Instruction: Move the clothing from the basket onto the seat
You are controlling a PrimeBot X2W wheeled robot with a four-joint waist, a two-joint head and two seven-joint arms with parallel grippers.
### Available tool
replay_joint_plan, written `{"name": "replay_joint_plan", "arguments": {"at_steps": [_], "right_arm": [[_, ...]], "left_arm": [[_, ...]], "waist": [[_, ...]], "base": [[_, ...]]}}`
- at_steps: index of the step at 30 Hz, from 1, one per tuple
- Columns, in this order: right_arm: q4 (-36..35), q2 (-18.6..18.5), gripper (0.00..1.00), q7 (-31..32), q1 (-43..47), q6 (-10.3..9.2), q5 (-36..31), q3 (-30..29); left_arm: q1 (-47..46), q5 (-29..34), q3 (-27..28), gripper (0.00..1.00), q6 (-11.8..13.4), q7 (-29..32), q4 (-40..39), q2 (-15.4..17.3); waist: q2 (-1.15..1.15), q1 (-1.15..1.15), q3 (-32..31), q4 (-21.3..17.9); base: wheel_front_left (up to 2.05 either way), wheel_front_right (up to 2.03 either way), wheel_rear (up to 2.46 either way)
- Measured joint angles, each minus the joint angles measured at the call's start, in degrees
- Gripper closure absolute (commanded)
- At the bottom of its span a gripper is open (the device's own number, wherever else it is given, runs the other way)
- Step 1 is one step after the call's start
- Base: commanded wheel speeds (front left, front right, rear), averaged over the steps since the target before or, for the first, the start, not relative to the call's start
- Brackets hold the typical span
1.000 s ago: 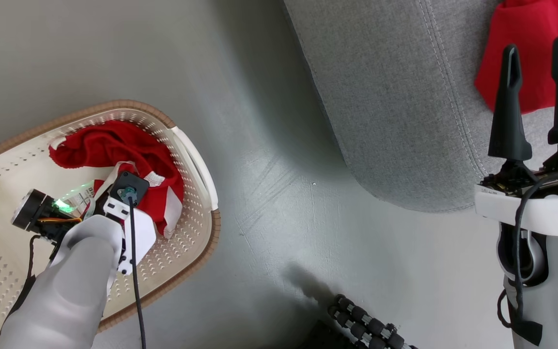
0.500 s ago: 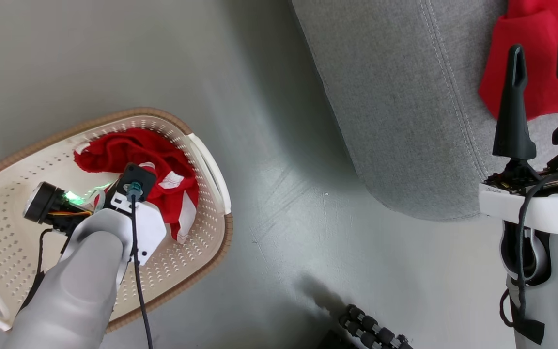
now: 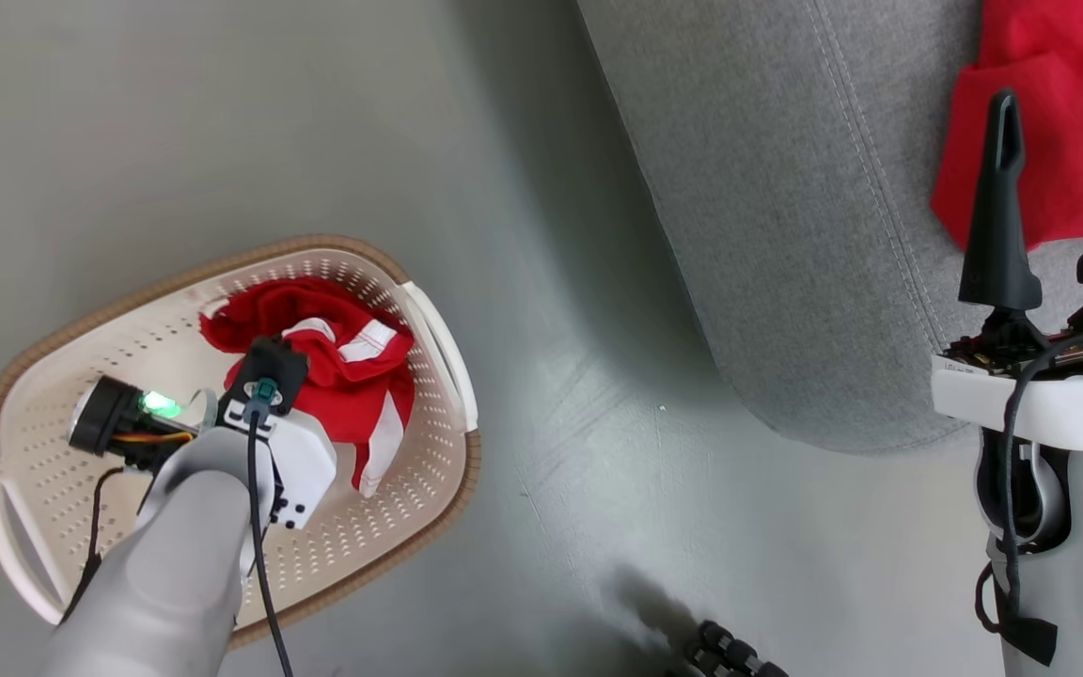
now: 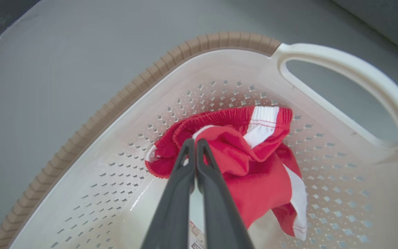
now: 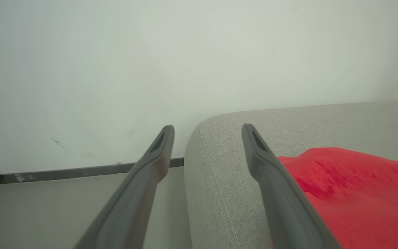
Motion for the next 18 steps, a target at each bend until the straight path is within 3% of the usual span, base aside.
{"name": "replay_joint_plan", "arguments": {"at_steps": [18], "right_arm": [[0.91,-0.08,0.0,0.0,-0.02,0.0,-4.99,-0.12]], "left_arm": [[6.56,-4.06,3.34,1.0,1.4,-2.19,-9.61,-2.63]], "waist": [[0.0,0.0,-7.61,4.25]], "base": [[0.0,0.0,0.0]]}}
